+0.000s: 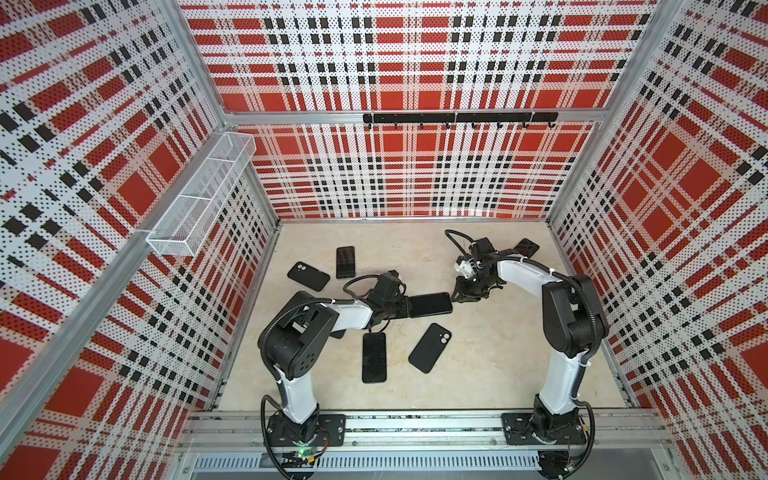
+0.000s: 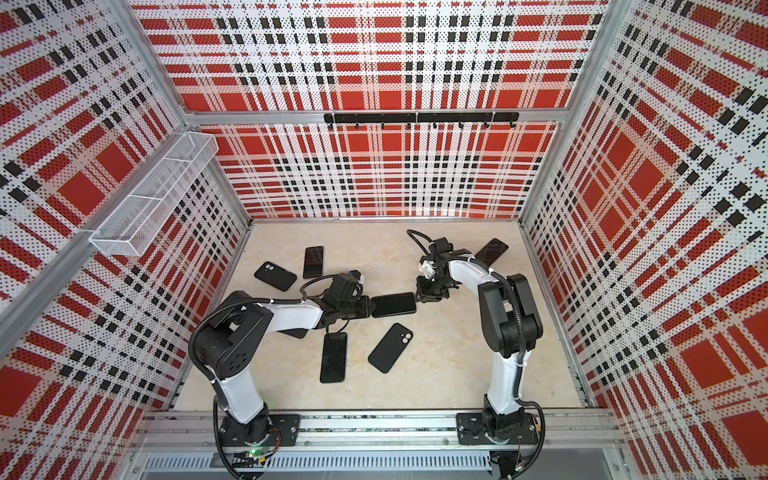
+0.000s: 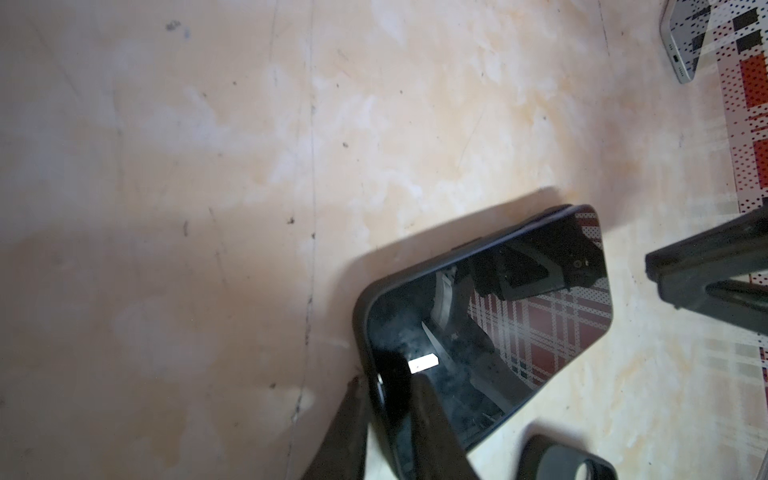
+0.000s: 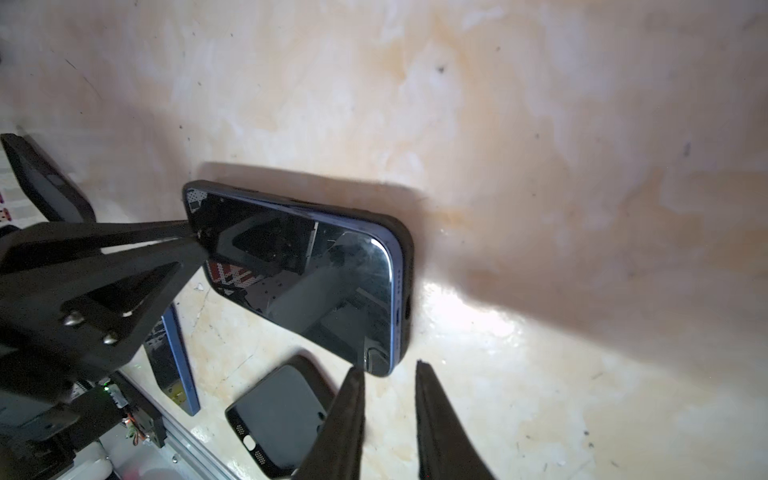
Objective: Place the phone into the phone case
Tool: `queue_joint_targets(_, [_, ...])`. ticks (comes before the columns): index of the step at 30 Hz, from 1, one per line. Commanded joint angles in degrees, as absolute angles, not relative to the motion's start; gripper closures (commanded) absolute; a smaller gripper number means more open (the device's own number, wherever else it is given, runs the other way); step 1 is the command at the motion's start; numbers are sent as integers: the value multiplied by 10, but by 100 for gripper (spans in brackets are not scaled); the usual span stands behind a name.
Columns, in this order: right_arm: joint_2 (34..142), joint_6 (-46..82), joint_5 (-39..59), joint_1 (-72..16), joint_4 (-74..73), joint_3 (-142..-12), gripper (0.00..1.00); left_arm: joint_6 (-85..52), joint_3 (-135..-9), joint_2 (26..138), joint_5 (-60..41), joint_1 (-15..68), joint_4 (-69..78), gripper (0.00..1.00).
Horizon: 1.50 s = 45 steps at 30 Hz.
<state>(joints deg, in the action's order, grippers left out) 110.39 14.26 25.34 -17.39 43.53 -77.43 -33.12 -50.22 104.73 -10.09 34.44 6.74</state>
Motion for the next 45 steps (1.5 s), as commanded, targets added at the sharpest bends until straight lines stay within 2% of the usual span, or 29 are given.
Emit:
queue_joint_targets(1, [1117, 135, 264, -183, 440, -784, 79, -323, -509, 1055, -115, 350, 48, 78])
queue_joint_targets(5, [1141, 129, 255, -183, 435, -785, 79, -323, -508, 1054, -115, 350, 47, 78])
queue_joint_targets(14, [1157, 131, 270, -195, 424, -769, 92, -322, -512, 1055, -118, 350, 47, 78])
queue_joint_targets(21, [1183, 157, 297, -234, 398, -732, 92, -320, -528, 1069, -125, 355, 47, 78])
queue_joint_targets(32, [1252, 192, 235, -277, 376, -666, 95, -327, -529, 1086, -138, 366, 67, 78])
queue_joint_targets(40, [1313, 209, 238, -295, 336, -630, 96, -332, -530, 1096, -149, 369, 81, 78])
queue_joint_targets(45, [1263, 204, 203, -290, 366, -652, 94, -330, -528, 1092, -147, 366, 78, 78])
